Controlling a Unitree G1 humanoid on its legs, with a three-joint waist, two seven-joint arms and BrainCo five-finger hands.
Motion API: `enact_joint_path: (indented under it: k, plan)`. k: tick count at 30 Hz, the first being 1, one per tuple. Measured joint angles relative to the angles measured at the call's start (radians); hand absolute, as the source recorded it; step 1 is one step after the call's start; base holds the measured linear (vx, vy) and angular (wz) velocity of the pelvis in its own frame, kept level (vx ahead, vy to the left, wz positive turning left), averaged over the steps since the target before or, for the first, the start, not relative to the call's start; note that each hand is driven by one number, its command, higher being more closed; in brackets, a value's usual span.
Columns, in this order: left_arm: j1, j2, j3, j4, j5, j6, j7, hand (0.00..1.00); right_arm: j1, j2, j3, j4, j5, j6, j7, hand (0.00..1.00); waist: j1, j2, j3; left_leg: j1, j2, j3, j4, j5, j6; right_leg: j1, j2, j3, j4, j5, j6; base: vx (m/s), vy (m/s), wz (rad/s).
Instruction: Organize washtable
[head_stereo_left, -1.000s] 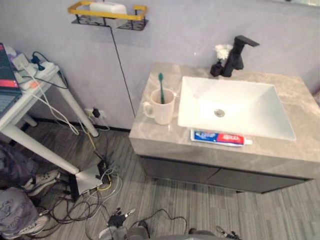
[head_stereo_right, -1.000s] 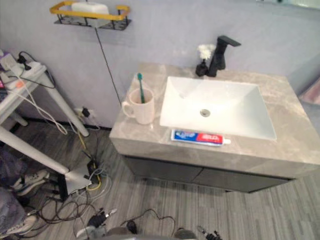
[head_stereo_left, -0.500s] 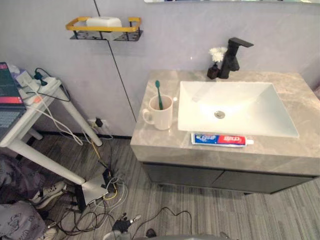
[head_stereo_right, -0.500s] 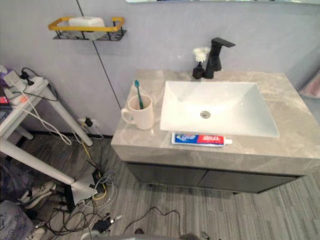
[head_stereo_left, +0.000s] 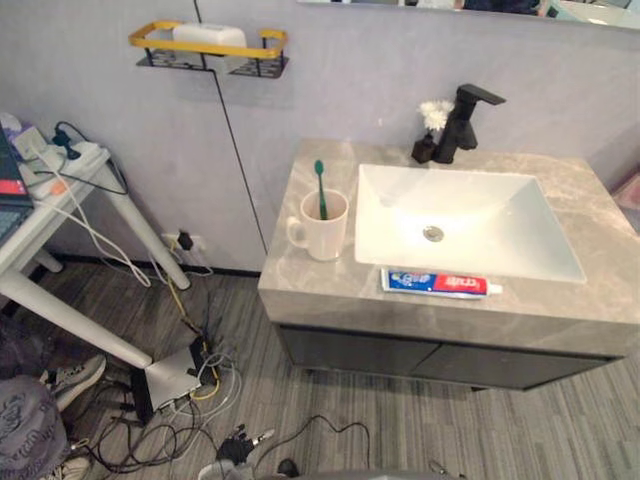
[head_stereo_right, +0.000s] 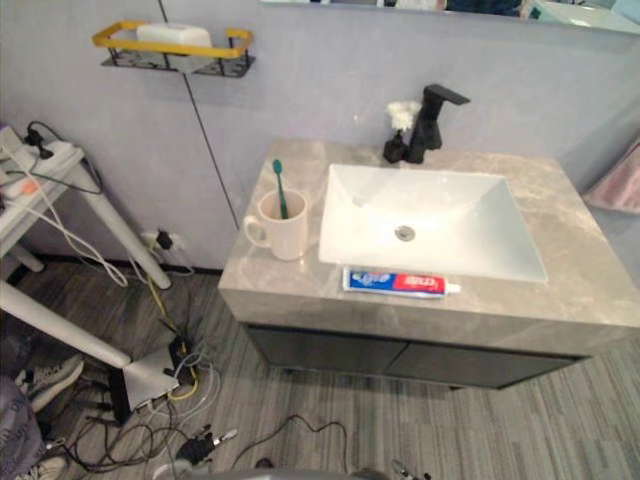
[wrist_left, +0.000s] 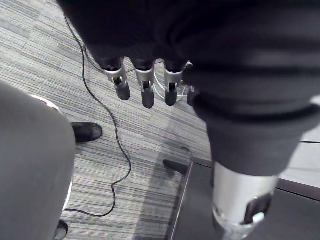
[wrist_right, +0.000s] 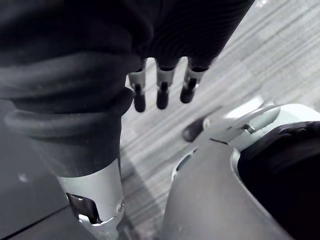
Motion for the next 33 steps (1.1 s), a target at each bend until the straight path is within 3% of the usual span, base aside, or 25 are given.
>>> enact_joint_path:
  k: [13, 22, 26, 33]
  plan:
    - [-0.003, 0.003, 0.006, 0.0, 0.001, 0.002, 0.0, 0.0, 0.004, -0.01, 0.048, -0.007, 0.038, -0.002, 0.0, 0.0, 0.004, -0.006, 0.008, 0.007, 0.006, 0.043, 0.0, -0.004, -0.005, -0.019, 0.002, 0.042, -0.004, 0.015, 0.01, -0.05, -0.01, -0.11]
    - [-0.008, 0.012, 0.052, 0.0, 0.022, 0.005, 0.001, 0.0, 0.011, -0.022, -0.082, -0.092, 0.144, -0.013, -0.002, 0.0, 0.002, -0.024, 0.015, -0.001, 0.013, 0.141, 0.007, -0.032, -0.006, -0.08, 0.013, 0.137, -0.01, 0.037, 0.012, 0.05, 0.002, -0.32]
    - [-0.009, 0.011, 0.054, 0.005, 0.023, 0.006, 0.0, 0.0, 0.023, -0.025, -0.135, -0.161, 0.242, -0.046, 0.002, 0.0, -0.006, -0.027, 0.014, -0.002, 0.026, 0.179, 0.007, -0.039, -0.008, -0.107, 0.029, 0.148, -0.01, 0.066, 0.005, 0.01, -0.044, -0.39]
    - [0.004, -0.003, 0.105, 0.006, 0.037, 0.005, 0.0, 0.0, 0.071, -0.088, -0.381, -0.343, 0.319, -0.052, -0.003, 0.0, -0.029, -0.026, 0.013, 0.0, 0.026, 0.206, 0.006, -0.054, -0.007, -0.145, 0.026, 0.168, 0.028, 0.07, 0.006, -0.06, -0.029, -0.15]
